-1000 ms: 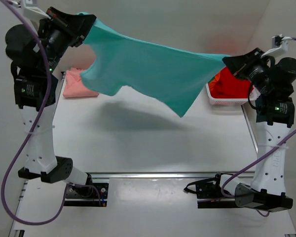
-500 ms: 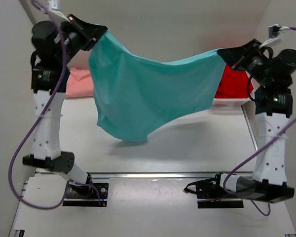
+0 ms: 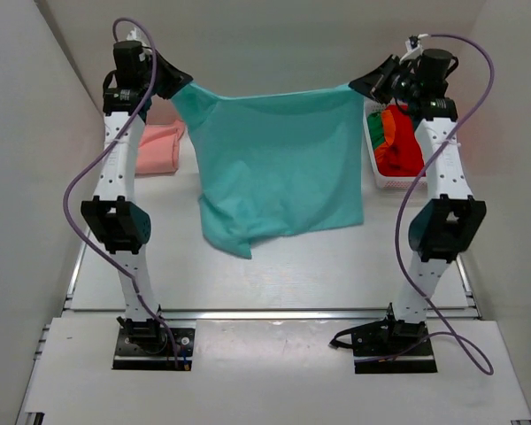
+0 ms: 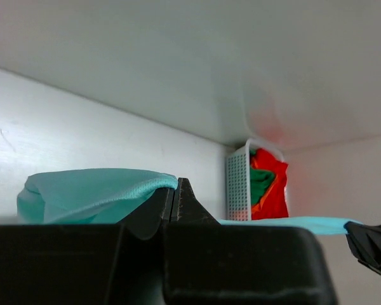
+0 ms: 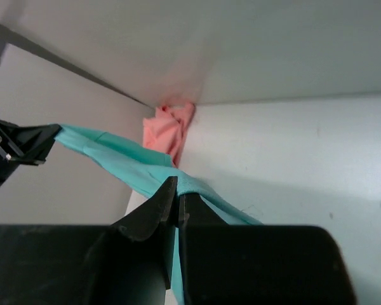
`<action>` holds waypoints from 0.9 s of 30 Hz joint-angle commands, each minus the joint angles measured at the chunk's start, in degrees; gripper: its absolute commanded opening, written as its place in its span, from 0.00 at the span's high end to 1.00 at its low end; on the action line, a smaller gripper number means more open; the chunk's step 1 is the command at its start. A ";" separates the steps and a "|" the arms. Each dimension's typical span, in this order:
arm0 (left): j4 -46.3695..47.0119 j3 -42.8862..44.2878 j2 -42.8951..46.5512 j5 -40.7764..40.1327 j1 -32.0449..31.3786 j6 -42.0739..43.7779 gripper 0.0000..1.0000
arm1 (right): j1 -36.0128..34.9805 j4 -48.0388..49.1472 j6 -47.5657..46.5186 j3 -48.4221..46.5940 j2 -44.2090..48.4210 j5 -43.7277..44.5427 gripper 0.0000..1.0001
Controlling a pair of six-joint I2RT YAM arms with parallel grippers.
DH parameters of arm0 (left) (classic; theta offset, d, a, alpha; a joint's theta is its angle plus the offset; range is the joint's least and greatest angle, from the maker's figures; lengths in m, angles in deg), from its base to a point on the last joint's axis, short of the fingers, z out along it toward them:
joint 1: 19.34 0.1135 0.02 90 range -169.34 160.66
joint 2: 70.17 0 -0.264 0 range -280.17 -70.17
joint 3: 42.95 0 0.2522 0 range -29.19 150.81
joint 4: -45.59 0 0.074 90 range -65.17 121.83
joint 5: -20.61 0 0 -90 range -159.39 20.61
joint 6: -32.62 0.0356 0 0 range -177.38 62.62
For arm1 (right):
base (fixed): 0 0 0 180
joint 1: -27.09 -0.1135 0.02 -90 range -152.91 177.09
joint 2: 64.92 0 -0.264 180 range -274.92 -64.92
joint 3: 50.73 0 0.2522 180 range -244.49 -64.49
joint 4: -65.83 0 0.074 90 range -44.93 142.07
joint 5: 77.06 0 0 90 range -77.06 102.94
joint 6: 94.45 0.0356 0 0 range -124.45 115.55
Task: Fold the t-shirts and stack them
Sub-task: Flatten out the tshirt
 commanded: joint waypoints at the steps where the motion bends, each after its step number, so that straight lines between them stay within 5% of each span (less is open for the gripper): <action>1: 7.78 7.42 7.31 -1.24 1.60 0.49 1.00 | 1.21 3.51 4.04 -17.30 -3.28 -2.26 1.00; 4: 10.85 5.25 11.34 -0.45 2.13 -1.01 1.00 | 3.06 7.20 10.03 -17.46 -2.87 -4.81 1.00; 7: 10.96 3.05 16.18 0.42 4.24 -1.28 1.00 | 4.38 11.41 10.39 -8.08 3.09 -4.98 1.00; 12: 4.36 -6.07 23.54 -2.03 -2.60 3.90 1.00 | 4.91 13.54 9.43 10.14 11.72 -6.48 1.00; 21: 9.98 -74.75 55.10 -8.72 -7.54 -4.34 1.00 | 2.71 4.40 -0.76 41.23 25.86 0.80 1.00; 24: 10.51 -88.86 64.14 -4.77 -6.75 -7.77 1.00 | 2.88 2.29 -0.24 56.59 31.15 3.88 1.00; 27: 11.38 -99.59 68.74 -0.99 -8.76 -7.96 0.77 | 1.83 3.16 0.46 68.91 36.94 6.35 1.00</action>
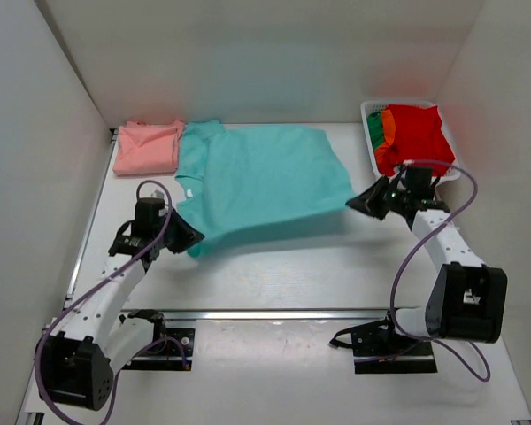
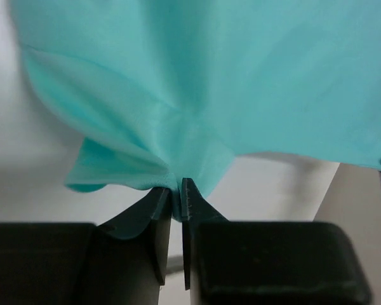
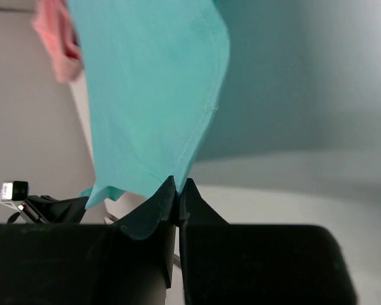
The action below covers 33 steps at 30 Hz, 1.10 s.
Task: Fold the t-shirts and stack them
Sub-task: Flatten out the tshirt
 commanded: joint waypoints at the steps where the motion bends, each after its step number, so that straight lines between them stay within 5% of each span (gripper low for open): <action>1: 2.65 -4.88 7.56 3.92 -1.47 -1.97 0.76 | -0.68 2.43 -0.81 9.60 6.12 4.01 1.00; 5: -0.42 -3.40 9.06 8.65 -1.65 2.42 0.69 | -0.33 4.74 0.08 16.92 6.21 5.15 1.00; 8: -7.09 -1.64 12.04 10.15 -0.68 3.92 0.54 | 0.72 2.02 -0.80 19.20 7.17 7.52 1.00; 14: -12.45 -6.03 16.80 10.25 -0.32 3.75 0.53 | 1.77 -2.20 -1.42 19.74 7.18 11.48 1.00; 22: -27.57 -12.35 18.56 -3.27 -1.11 5.07 0.48 | 1.69 -5.63 -4.05 17.98 7.26 15.70 1.00; 33: -26.45 -18.42 15.92 -4.78 -3.31 3.49 0.43 | 1.08 -5.19 -3.26 17.19 6.21 14.74 1.00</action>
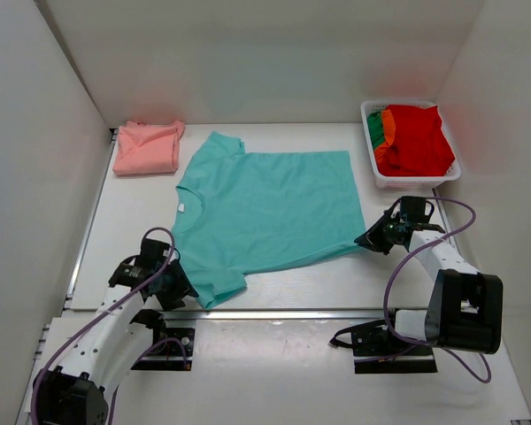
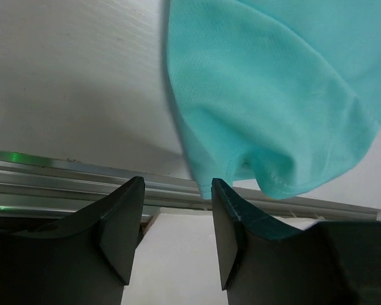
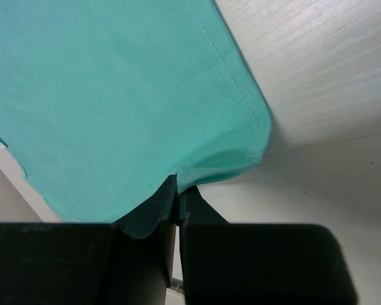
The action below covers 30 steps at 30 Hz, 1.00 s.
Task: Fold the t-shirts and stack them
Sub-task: Grap the side of the flattened tshirt closest away from the robot with both arms
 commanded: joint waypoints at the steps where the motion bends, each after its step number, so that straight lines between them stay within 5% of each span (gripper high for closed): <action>1: 1.53 -1.31 -0.14 -1.48 -0.19 -1.30 0.43 | -0.32 0.66 -0.36 -1.92 -0.33 0.77 1.00; 14: 11.65 -0.35 -10.76 -2.45 -3.43 -4.56 0.50 | -1.29 0.05 -0.62 -2.35 0.46 0.68 1.00; 17: 9.28 0.62 -11.83 -1.92 -2.91 -3.15 0.98 | -1.38 -2.49 -1.76 -2.27 0.90 2.09 1.00; 18: 8.84 1.32 -11.13 -1.83 -2.39 -2.89 1.00 | -1.64 -2.67 -1.85 -2.27 1.42 2.70 0.99; 23: 4.97 9.74 -9.63 -0.78 1.30 -3.32 1.00 | 0.02 -2.50 -0.10 -0.51 2.57 0.43 1.00; 30: 8.30 26.70 -22.28 -2.44 2.62 -2.97 1.00 | 3.89 -0.30 2.89 -5.60 -0.94 -3.80 1.00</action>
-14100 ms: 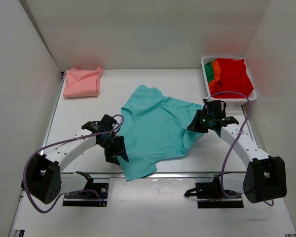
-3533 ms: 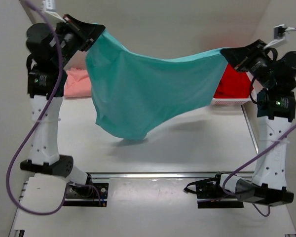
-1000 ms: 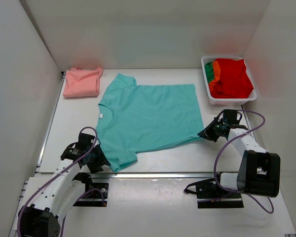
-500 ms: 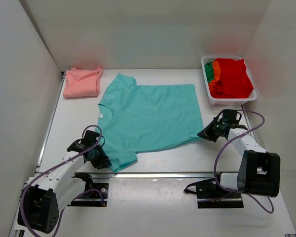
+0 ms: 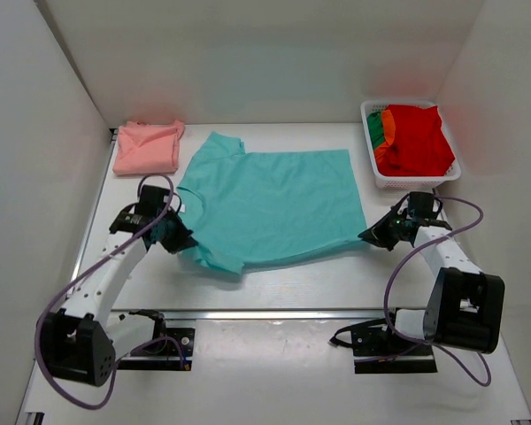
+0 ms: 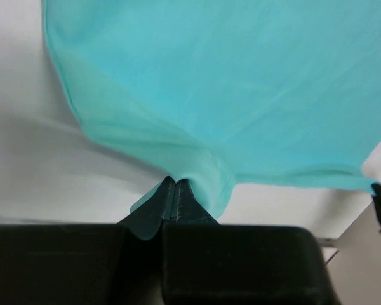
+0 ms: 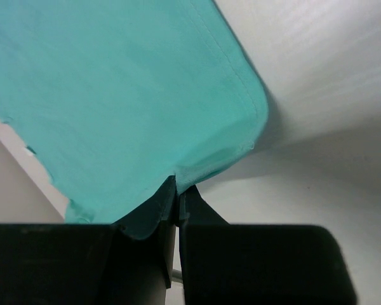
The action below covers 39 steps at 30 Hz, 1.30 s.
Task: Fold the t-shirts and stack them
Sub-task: Grap the side of the flattened tshirt closest away from the robot with both arms, then fold the flattened tshirt in 1/3 of the way
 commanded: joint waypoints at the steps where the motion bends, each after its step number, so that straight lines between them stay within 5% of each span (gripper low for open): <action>1: 3.12 5.93 -5.34 -1.49 1.77 0.59 1.00 | 2.08 3.19 1.80 -4.29 -2.32 -3.36 1.00; 14: 9.64 17.97 -19.33 -6.67 5.29 -0.99 1.00 | 2.97 4.17 1.28 -17.55 -15.94 -8.11 1.00; 32: 11.22 20.09 -28.20 -6.94 6.70 -2.57 1.00 | 1.21 6.88 1.27 -28.81 -29.84 -11.62 1.00; 34: 11.74 22.02 -29.79 -8.07 8.01 -2.05 0.99 | 1.38 9.08 1.71 -30.31 -31.33 -12.59 0.78; 35: 12.44 22.64 -30.84 -8.95 8.37 -2.05 0.83 | 1.38 9.35 1.89 -30.92 -31.94 -11.82 0.70; 36: 12.88 23.77 -31.98 -9.74 9.33 -2.13 0.70 | 1.29 9.61 1.37 -31.88 -32.12 -11.46 0.66; 39: 15.94 26.85 -33.05 -8.88 10.91 -2.31 0.61 | 1.90 8.30 -0.30 -34.96 -31.77 -8.65 0.59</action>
